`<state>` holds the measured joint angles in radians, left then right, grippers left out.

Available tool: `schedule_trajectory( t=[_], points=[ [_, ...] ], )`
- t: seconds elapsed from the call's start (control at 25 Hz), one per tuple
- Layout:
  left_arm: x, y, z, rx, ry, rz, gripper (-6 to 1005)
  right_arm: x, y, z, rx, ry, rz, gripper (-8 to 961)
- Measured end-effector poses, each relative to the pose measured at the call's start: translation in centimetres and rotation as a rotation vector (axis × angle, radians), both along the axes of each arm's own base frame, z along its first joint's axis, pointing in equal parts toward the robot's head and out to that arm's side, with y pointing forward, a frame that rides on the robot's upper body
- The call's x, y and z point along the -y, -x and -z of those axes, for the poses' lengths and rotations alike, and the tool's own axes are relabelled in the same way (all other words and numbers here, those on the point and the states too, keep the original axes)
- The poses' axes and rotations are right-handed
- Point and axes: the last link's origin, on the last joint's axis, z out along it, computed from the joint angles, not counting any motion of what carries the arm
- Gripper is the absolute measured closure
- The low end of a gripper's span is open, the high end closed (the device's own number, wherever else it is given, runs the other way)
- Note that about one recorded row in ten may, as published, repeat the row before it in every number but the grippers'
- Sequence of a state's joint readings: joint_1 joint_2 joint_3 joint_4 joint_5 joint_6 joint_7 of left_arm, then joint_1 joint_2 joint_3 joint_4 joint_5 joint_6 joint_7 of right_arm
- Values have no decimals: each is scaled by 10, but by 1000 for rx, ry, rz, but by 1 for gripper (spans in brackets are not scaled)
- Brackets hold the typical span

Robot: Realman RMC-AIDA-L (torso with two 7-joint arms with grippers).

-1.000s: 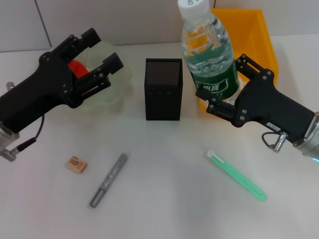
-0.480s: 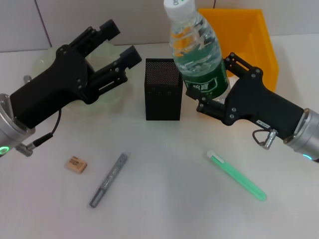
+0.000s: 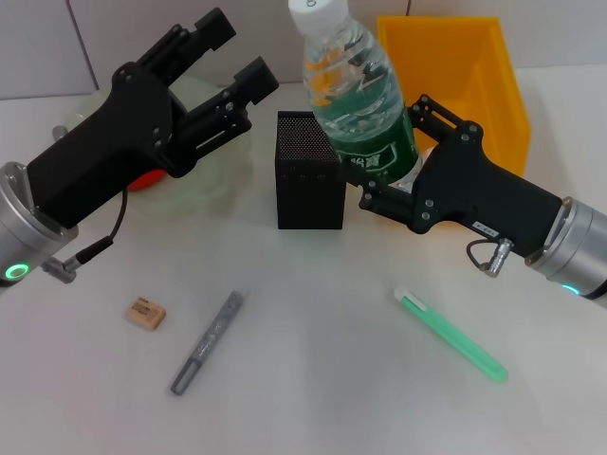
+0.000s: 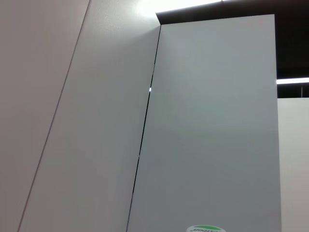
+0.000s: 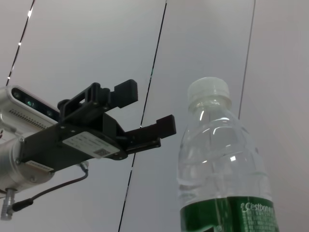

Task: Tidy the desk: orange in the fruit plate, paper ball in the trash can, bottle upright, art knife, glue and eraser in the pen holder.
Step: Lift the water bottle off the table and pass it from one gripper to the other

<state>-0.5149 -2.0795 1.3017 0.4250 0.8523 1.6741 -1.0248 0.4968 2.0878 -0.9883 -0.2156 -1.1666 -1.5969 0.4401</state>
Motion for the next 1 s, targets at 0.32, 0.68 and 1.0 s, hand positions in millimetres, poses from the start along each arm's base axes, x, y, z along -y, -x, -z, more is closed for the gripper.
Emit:
schedule_trajectory(
  t=[0.32,0.68,1.0],
  points=[
    [-3,-3,5,2,10,0,234,0,2,2,6,13,-11,184],
    [-3,-5,9,0,6,2,235,0,4,3,6,16,-16,183],
    [-2,-5,9,0,5,-2,236,0,4,4,4,18,-16,183]
  ],
)
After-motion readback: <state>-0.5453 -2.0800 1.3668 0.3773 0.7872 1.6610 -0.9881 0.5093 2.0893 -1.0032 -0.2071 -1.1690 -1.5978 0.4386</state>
